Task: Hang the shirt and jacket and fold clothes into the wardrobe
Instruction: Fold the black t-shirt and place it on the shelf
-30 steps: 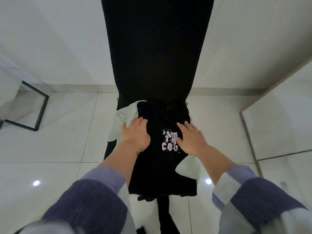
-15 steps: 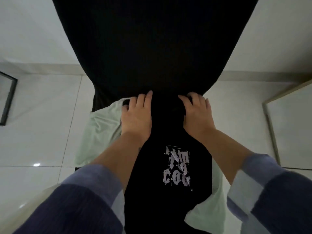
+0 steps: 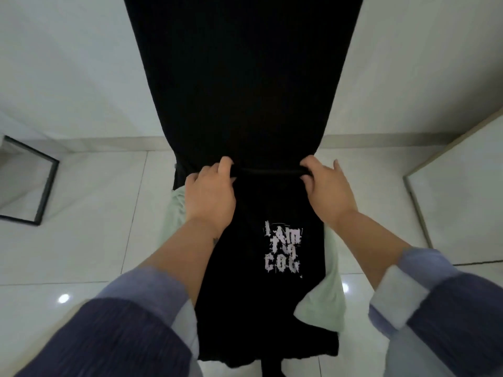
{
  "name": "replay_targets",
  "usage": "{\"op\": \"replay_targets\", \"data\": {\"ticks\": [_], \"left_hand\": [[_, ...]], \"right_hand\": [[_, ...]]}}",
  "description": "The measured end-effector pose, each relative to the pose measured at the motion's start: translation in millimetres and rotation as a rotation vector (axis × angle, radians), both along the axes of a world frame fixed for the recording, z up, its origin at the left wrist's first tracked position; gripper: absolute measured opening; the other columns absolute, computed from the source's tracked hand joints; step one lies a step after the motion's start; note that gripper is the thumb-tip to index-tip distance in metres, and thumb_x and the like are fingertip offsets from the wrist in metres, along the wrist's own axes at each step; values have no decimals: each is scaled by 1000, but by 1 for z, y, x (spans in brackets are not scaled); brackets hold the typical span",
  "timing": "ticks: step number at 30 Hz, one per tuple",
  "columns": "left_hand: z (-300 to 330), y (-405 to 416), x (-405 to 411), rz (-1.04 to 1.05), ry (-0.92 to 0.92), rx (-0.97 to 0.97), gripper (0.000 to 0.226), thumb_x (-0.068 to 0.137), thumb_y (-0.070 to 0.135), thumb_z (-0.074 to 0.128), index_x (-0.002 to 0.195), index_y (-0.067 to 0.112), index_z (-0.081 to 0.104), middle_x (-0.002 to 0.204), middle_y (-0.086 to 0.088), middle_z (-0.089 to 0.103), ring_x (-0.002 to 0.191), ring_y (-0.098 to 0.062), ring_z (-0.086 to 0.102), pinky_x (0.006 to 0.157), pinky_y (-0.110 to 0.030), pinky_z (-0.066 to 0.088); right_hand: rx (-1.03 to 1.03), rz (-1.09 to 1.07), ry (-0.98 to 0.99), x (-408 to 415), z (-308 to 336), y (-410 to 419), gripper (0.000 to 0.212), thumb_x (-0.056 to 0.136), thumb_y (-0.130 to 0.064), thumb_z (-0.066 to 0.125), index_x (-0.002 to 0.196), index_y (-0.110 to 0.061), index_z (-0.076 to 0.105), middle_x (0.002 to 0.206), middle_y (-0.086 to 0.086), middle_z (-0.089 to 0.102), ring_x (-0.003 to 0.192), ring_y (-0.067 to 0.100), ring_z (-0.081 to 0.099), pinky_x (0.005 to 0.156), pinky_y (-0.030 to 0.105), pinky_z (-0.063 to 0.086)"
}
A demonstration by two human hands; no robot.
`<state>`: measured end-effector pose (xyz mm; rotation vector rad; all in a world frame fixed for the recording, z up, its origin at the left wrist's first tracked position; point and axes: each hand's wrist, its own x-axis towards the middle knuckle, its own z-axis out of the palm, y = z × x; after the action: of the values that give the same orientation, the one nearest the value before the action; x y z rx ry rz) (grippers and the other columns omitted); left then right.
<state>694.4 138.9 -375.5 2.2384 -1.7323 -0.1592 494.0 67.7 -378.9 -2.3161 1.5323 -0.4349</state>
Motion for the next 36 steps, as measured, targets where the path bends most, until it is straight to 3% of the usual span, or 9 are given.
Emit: {"op": "replay_targets", "data": {"ticks": [2, 4, 9, 13, 17, 22, 27, 32, 36], "left_hand": [[32, 16, -3, 5, 90, -12, 17, 98, 17, 38, 114, 16, 43, 101, -5, 60, 90, -28, 57, 82, -46, 46], [63, 36, -7, 18, 164, -33, 13, 99, 16, 36, 111, 18, 41, 99, -4, 59, 85, -28, 57, 77, -48, 49], [131, 96, -19, 14, 192, -48, 9, 98, 17, 36, 104, 24, 38, 100, 0, 60, 82, -24, 59, 72, -43, 52], [181, 144, -31, 0, 187, -66, 8, 97, 18, 39, 99, 25, 38, 91, 0, 60, 75, -20, 58, 69, -42, 53], [217, 193, -43, 16, 196, -87, 6, 97, 20, 39, 97, 26, 39, 88, -1, 60, 74, -21, 58, 69, -43, 52], [266, 232, -39, 77, 188, -170, 6, 97, 19, 39, 100, 24, 42, 91, -1, 61, 77, -25, 58, 69, -42, 51], [312, 266, -49, 123, 195, -323, 9, 97, 14, 37, 95, 22, 40, 83, 0, 54, 73, -27, 51, 63, -34, 37], [340, 309, -66, 150, 212, -486, 11, 95, 13, 37, 102, 14, 45, 94, -4, 51, 77, -27, 47, 66, -35, 35], [368, 341, -84, 128, 146, -572, 14, 96, 14, 37, 107, 13, 46, 105, -7, 44, 77, -30, 47, 67, -37, 38]], "right_hand": [[48, -4, -99, -2, 33, 19, 20, 99, -14, 41, 118, -16, 48, 81, 9, 62, 71, 28, 56, 80, 38, 47], [46, -7, -138, -6, 61, 41, 19, 100, -16, 39, 118, -19, 46, 80, 9, 62, 68, 28, 56, 64, 38, 47], [153, -84, -247, -19, 121, 109, 13, 101, -19, 39, 111, -22, 46, 76, 10, 63, 67, 28, 59, 64, 39, 47], [187, -26, -211, -36, 175, 153, 2, 99, -21, 47, 98, -21, 49, 63, -1, 49, 58, 19, 47, 53, 28, 36], [234, 1, -161, -59, 228, 184, 11, 89, -29, 64, 91, -21, 56, 71, -6, 51, 70, 17, 51, 60, 25, 38], [547, 85, 25, -81, 292, 223, 37, 70, -28, 82, 101, -22, 63, 96, -5, 64, 92, 16, 61, 85, 31, 49], [99, 105, 185, -94, 327, 253, 9, 81, -6, 61, 85, -9, 69, 82, 8, 64, 82, 24, 61, 64, 27, 45], [-129, -7, -157, -119, 338, 279, 14, 92, -14, 50, 90, -12, 64, 84, 5, 64, 81, 25, 58, 65, 30, 40], [-76, -69, -455, -137, 352, 310, 21, 96, -28, 53, 79, -16, 55, 72, -3, 56, 71, 18, 52, 56, 24, 34]]}}
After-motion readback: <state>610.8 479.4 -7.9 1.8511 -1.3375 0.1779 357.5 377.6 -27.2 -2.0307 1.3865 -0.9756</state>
